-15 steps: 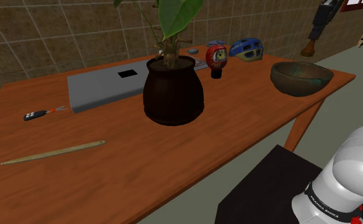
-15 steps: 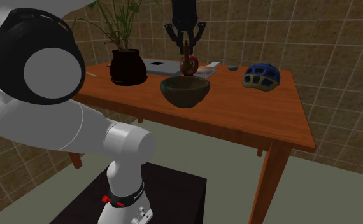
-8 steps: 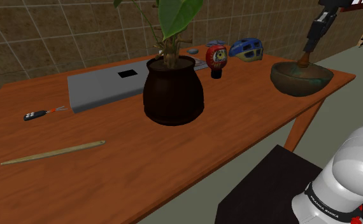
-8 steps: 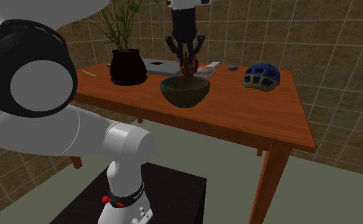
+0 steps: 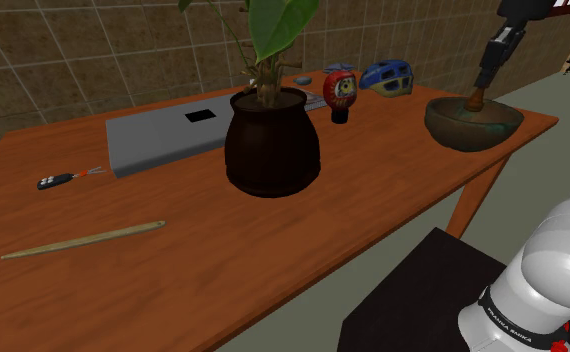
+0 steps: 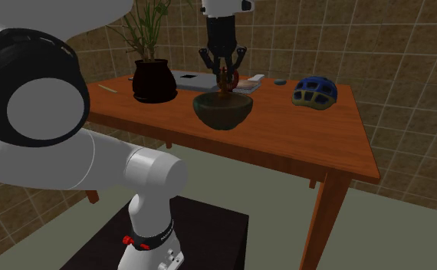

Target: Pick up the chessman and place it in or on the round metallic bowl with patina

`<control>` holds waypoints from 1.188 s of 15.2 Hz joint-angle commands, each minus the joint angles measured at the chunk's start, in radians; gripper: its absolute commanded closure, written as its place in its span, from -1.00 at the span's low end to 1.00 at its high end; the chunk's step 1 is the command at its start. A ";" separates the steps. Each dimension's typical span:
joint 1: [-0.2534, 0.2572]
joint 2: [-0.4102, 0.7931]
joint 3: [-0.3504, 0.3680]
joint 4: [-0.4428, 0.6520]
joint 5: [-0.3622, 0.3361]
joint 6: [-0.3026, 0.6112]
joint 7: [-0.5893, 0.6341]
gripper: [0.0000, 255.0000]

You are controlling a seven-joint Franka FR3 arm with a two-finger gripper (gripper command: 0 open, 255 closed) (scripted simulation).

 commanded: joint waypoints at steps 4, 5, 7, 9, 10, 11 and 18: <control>0.000 0.000 0.000 0.000 0.000 0.000 0.000 -1.00; 0.000 0.000 0.000 0.000 0.000 0.000 0.000 -1.00; 0.000 0.000 0.000 0.000 0.000 0.000 0.000 -1.00; 0.004 0.030 0.007 0.089 0.007 -0.059 -0.004 -1.00; 0.006 0.047 0.009 0.136 0.010 -0.089 -0.007 -1.00; 0.007 0.061 0.011 0.173 0.013 -0.112 -0.009 -1.00; 0.007 0.061 0.011 0.173 0.013 -0.112 -0.009 -1.00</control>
